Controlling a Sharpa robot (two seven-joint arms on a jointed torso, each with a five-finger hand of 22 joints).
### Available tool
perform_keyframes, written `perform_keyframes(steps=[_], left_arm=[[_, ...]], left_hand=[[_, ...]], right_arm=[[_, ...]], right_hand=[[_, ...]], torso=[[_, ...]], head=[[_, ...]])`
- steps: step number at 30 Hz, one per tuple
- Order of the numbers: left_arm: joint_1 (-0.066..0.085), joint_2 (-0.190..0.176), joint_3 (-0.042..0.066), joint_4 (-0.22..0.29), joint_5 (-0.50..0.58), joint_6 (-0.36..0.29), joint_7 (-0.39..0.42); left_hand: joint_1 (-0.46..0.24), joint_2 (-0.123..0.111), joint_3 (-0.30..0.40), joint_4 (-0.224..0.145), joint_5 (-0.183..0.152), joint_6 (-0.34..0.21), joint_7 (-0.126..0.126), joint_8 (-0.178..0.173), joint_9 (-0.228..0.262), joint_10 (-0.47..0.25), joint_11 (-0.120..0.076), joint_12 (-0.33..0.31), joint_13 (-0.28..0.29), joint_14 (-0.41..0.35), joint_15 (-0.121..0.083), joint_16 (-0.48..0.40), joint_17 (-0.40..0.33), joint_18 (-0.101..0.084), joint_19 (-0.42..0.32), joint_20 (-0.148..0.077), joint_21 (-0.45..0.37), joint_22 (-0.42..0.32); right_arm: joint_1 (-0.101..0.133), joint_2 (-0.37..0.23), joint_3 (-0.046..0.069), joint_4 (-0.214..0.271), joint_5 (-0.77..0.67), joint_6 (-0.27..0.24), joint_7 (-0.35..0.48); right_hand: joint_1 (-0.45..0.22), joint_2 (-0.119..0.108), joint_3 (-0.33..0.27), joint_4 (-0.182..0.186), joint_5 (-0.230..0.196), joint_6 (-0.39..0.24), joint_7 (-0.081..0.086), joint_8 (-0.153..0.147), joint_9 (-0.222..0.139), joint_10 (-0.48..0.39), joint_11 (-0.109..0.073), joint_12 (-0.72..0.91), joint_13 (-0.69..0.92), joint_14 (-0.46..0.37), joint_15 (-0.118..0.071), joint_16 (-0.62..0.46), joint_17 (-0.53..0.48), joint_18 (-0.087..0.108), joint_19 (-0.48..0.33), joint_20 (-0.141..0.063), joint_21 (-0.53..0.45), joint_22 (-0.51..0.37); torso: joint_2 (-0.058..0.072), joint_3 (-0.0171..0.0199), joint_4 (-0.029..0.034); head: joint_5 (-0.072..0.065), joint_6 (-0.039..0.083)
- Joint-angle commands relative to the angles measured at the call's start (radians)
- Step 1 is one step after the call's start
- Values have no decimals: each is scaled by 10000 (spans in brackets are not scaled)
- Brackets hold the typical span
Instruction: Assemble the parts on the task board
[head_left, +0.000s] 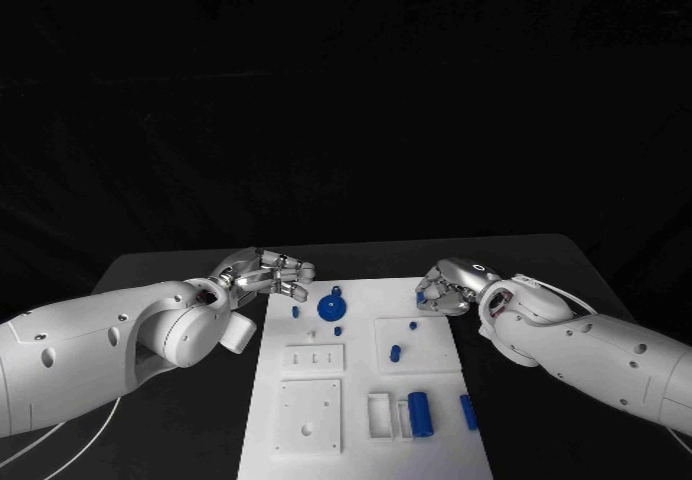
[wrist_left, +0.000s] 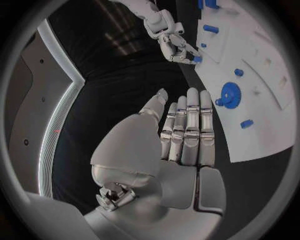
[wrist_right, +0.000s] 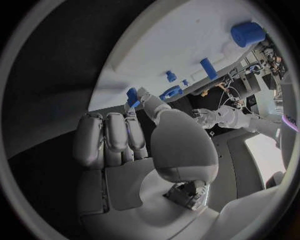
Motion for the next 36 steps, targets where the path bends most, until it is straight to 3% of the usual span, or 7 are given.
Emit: perform_keyframes(steps=[1, 6, 14, 20, 25, 29, 36], left_arm=[[15, 55, 13, 20, -367, 231, -290], [87, 186, 24, 4, -571, 179, -916], [507, 716, 23, -120, -1119, -133, -2679], [726, 1133, -4, -295, -1603, -26, -3878], [786, 1461, -27, -498, -1974, 235, -4671], [801, 1648, -37, -630, -2205, 376, -5067], [811, 1970, -47, -823, -2614, 479, -5622]], left_hand=[[-108, 71, -26, 121, -79, 275, -105, 25, 25, 327, -120, -13, 6, 214, -78, 147, 78, -56, 176, -48, 119, 52], [-363, 57, -157, 393, -148, 667, -270, -45, -12, 899, -317, -25, 5, 569, -270, 590, 331, -142, 478, -247, 356, 168], [-778, -152, -580, 1322, -351, 445, -274, -56, -67, 1791, -530, 12, 34, 694, -554, 2036, 1108, -280, 786, -585, 1041, 609], [-989, -153, -720, 1900, -863, 473, -321, -54, -67, 2308, -656, 62, 68, 633, -717, 3161, 1575, -293, 779, -752, 1692, 1092], [-1370, -310, -728, 2387, -994, 497, -326, -57, -66, 2361, -645, 127, 99, 476, -720, 3565, 1607, -280, 613, -754, 1959, 1334], [-1695, -485, -650, 2702, -1027, 462, -317, -60, -69, 2337, -619, 122, 103, 420, -701, 3615, 1557, -276, 560, -738, 1984, 1373], [-1937, -1074, -24, 3312, -1037, 158, -225, -49, -95, 2177, -534, 82, 95, 302, -622, 3529, 1350, -254, 457, -653, 1873, 1346]], right_arm=[[-2, -50, 15, 224, -136, -460, -296], [79, -106, 68, 616, -208, -530, -578], [209, 73, 127, 1182, -490, -511, -1234], [228, 343, 134, 1462, -747, -539, -1617], [232, 540, 135, 1677, -899, -598, -1824], [233, 693, 135, 1783, -961, -620, -1914], [232, 975, 135, 2022, -1020, -627, -2030]], right_hand=[[12, -27, -68, 51, -22, 369, -169, 24, 39, 6, -69, -39, 633, 36, -73, -22, 17, -10, 395, -55, -45, 1739], [81, -165, -48, 247, -23, 378, -178, 23, 35, 14, -76, -48, 642, 39, -78, -32, 23, -10, 396, -60, -51, 1738], [105, -360, -29, 434, 173, 376, -180, 21, 31, 18, -81, -59, 646, 41, -81, -52, 15, -7, 395, -64, -73, 1732], [133, -433, 17, 538, 211, 377, -187, 22, 31, 19, -89, -70, 646, 41, -79, -74, 0, -4, 396, -63, -89, 1729], [150, -489, 19, 594, 244, 379, -190, 23, 31, 18, -96, -77, 644, 41, -79, -89, -12, -3, 398, -64, -104, 1726], [141, -528, 6, 632, 282, 369, -190, 21, 29, 15, -98, -88, 638, 36, -80, -115, -32, 4, 394, -65, -136, 1717], [164, -560, -3, 672, 336, 370, -191, 21, 29, 13, -105, -95, 637, 39, -80, -128, -47, 9, 399, -64, -150, 1715]], torso=[[-26, 12, -15], [-72, 13, -42], [-191, 24, -101], [-264, 35, -101], [-289, 21, -78], [-281, 26, -108], [-268, 33, -117]], head=[[44, 9], [91, 53], [249, 44], [321, 17], [371, -7], [399, 9], [333, 2]])
